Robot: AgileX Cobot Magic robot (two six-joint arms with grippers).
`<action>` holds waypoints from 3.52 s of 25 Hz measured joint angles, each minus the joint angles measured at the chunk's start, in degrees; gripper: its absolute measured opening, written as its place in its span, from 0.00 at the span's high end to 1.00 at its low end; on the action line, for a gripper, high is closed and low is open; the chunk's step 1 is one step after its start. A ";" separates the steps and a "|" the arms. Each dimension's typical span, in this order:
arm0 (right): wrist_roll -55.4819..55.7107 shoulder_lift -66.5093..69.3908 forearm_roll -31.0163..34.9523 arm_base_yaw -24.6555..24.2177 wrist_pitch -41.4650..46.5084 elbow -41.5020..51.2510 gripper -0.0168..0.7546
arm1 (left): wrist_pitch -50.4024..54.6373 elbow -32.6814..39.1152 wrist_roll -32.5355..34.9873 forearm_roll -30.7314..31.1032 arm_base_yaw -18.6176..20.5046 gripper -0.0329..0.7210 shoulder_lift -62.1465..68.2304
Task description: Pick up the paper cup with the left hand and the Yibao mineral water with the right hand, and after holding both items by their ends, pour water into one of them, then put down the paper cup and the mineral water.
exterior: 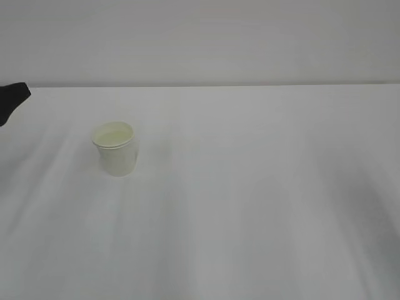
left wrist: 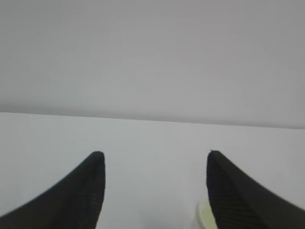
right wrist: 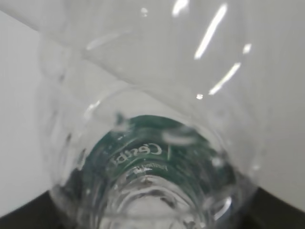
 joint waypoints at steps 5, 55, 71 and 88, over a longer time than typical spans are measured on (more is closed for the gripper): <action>1.40 0.00 0.00 0.00 -0.36 0.00 0.40 | 0.00 1.07 0.35 0.33 0.00 0.33 -1.77; 12.62 0.00 -4.97 0.00 -5.44 2.22 0.43 | -0.32 6.08 0.38 0.72 -1.90 0.42 -15.46; 12.70 0.00 -4.97 0.00 -5.54 2.22 0.43 | -0.32 6.08 0.38 1.21 -1.90 0.42 -15.46; 12.73 0.00 -4.97 0.00 -5.54 2.22 0.43 | -0.32 6.08 0.38 1.42 -1.90 0.42 -15.46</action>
